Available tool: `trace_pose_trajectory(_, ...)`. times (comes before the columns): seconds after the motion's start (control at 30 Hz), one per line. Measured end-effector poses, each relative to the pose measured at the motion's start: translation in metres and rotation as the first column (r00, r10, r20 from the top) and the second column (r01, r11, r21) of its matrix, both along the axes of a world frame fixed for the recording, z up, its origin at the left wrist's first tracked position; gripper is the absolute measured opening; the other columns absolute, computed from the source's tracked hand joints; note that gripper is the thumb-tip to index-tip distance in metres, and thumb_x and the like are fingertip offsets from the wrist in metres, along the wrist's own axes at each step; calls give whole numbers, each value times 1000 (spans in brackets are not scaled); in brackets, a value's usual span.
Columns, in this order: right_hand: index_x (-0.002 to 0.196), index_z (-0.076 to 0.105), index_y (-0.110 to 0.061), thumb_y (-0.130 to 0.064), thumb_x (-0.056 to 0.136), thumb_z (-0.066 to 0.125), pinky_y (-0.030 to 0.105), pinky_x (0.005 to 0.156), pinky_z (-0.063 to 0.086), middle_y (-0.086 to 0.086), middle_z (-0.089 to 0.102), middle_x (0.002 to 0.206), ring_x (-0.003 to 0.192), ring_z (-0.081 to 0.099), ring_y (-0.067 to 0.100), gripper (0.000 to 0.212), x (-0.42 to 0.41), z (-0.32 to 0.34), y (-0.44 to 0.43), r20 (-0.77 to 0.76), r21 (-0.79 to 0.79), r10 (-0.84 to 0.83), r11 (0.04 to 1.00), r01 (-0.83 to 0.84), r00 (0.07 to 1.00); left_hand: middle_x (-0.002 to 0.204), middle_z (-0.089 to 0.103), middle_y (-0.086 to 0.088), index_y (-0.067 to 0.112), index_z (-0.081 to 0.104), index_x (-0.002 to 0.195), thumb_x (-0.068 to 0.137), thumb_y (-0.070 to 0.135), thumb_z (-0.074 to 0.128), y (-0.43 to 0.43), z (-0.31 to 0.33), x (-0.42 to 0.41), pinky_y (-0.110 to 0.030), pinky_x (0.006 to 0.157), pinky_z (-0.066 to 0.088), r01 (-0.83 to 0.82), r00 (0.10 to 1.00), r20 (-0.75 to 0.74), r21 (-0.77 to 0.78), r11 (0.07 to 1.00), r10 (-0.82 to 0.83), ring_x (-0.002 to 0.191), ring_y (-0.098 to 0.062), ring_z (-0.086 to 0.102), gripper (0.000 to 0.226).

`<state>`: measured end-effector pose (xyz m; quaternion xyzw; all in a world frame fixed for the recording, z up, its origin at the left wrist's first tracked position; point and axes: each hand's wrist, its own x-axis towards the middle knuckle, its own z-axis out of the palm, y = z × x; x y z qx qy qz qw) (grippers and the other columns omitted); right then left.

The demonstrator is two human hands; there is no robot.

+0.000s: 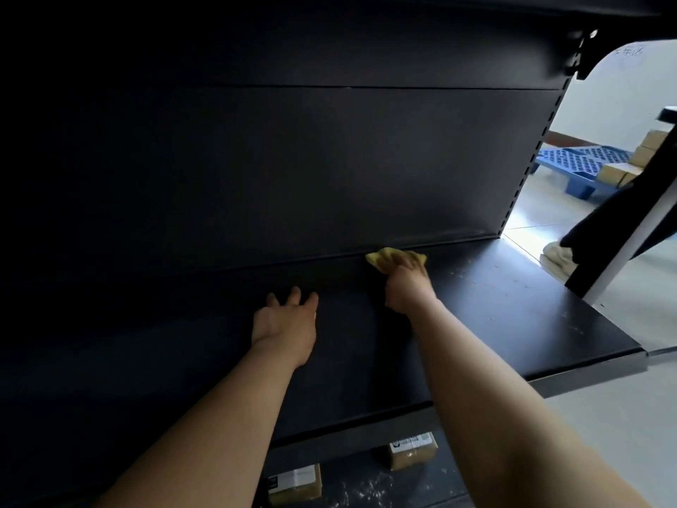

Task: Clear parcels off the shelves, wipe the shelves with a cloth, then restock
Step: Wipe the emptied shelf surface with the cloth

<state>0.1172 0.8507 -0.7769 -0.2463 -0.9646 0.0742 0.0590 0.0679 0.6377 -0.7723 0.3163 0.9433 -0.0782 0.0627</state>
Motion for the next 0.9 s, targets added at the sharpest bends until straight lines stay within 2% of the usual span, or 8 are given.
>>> trace_pose_trajectory(0.13, 145, 40, -28, -16, 75, 72, 33, 118, 12, 5, 34, 152, 142, 25, 24, 77, 56, -8, 33, -72, -3, -169, 986, 170, 983, 161, -3, -1, 34, -1, 152, 97, 24, 48, 0, 2, 2, -45, 103, 40, -36, 998, 44, 6, 999, 36, 144, -38, 10, 74)
trace_pose_trajectory(0.2, 137, 52, -20, -16, 76, 70, 31, 114, 22, 9, 45, 143, 136, 36, 27, 64, 83, -7, 39, -87, -21, -293, 956, 292, 952, 161, -4, -2, 34, -3, 152, 94, 22, 53, 1, 5, 4, -48, 107, 36, -51, 996, 73, -7, 999, 52, 145, -38, 7, 81)
trace_pose_trajectory(0.27, 121, 65, -20, -13, 75, 68, 31, 108, 32, 7, 59, 128, 123, 49, 27, 47, 99, -5, 32, -201, -12, -376, 924, 382, 904, 161, -5, -3, 33, -3, 152, 92, 19, 56, 1, 9, 6, -49, 109, 32, -62, 994, 89, -19, 998, 63, 145, -38, 5, 85)
trace_pose_trajectory(0.37, 114, 71, -24, -3, 70, 66, 33, 107, 32, 0, 63, 123, 118, 51, 24, 50, 96, 0, -9, -447, -77, -222, 975, 210, 867, 160, -1, -6, 28, 0, 153, 92, 17, 55, 4, 14, 12, -50, 113, 25, -18, 997, 71, -26, 1000, 19, 145, -34, 7, 83)
trace_pose_trajectory(0.47, 131, 59, -28, -7, 71, 66, 35, 116, 19, 2, 47, 142, 134, 35, 23, 64, 80, -5, -44, -294, -48, -46, 998, 34, 955, 159, 9, -7, 25, 7, 153, 96, 19, 50, 16, 15, 29, -48, 113, 26, 89, 995, 42, 57, 994, -91, 144, -31, 16, 71)
trace_pose_trajectory(0.6, 145, 41, -26, -14, 79, 67, 31, 119, 10, 5, 24, 157, 145, 18, 22, 72, 88, -13, -29, -146, -78, -139, 989, 129, 979, 153, 27, -8, 21, 29, 147, 104, 29, 27, 43, 11, 60, -43, 106, 35, 197, 978, 30, 183, 963, -206, 137, -29, 30, 44)
trace_pose_trajectory(0.77, 141, 47, -26, -19, 74, 71, 30, 118, 14, 5, 30, 154, 143, 24, 22, 72, 139, -14, 17, -163, -54, -292, 956, 287, 942, 158, 14, -11, 22, 19, 150, 103, 41, 21, 65, 6, 77, -46, 109, 31, 159, 983, 81, 97, 982, -167, 143, -36, 16, 51)
trace_pose_trajectory(0.9, 133, 57, -26, -17, 83, 60, 27, 113, 19, 1, 45, 144, 135, 36, 21, 51, 185, -17, 45, -227, -25, -403, 913, 408, 887, 160, 7, -10, 23, 10, 152, 103, 41, 16, 66, 2, 79, -47, 113, 25, 150, 984, 83, 70, 986, -155, 145, -35, 10, 53)
